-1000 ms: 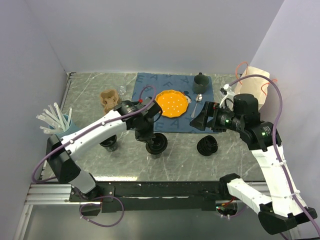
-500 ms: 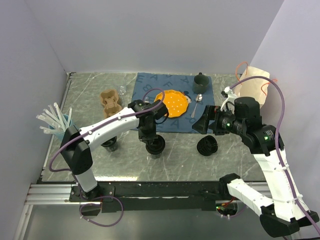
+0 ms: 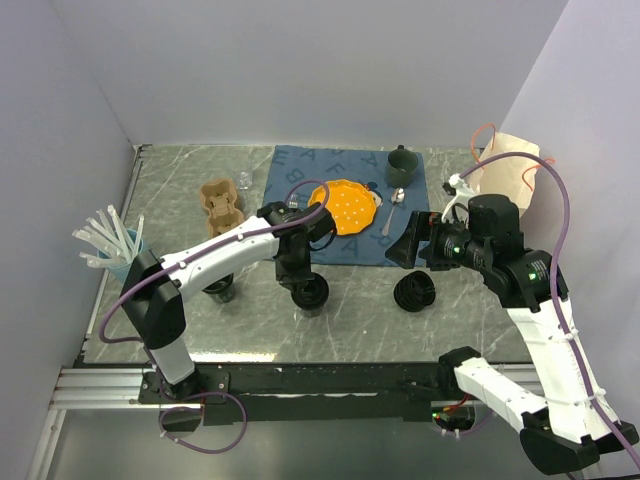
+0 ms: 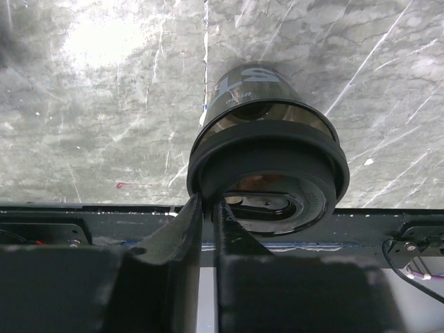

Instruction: Pack the takeout coffee

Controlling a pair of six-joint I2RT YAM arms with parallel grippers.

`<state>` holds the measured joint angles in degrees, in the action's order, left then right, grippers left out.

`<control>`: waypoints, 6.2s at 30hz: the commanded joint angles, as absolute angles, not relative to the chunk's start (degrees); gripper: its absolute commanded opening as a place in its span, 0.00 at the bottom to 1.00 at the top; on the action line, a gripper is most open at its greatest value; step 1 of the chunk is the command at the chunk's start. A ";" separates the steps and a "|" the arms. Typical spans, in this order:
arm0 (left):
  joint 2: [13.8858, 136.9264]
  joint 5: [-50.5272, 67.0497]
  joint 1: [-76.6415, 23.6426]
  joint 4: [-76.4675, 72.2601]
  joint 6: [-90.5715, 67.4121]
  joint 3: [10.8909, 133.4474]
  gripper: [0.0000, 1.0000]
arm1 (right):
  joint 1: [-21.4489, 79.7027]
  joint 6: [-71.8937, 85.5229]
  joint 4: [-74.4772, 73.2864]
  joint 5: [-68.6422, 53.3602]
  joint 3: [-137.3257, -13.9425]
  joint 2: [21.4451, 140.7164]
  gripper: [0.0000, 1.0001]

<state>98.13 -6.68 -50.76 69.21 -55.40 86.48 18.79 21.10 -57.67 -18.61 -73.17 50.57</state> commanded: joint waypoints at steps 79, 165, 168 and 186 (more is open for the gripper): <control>69.34 21.18 -37.97 6.51 -43.24 40.61 0.71 | 27.33 17.84 -40.78 -38.76 -63.89 78.57 0.74; 79.81 23.47 -36.47 -0.18 -45.09 28.56 0.52 | 20.92 17.32 -30.50 -50.36 -59.24 87.45 0.43; 79.81 23.38 -36.47 -0.18 -45.09 28.83 0.52 | 20.92 16.53 -30.41 -52.29 -57.84 86.75 0.43; 83.84 23.47 -36.47 1.85 -43.95 32.34 0.51 | 20.92 17.13 -22.86 -52.47 -51.68 91.67 0.34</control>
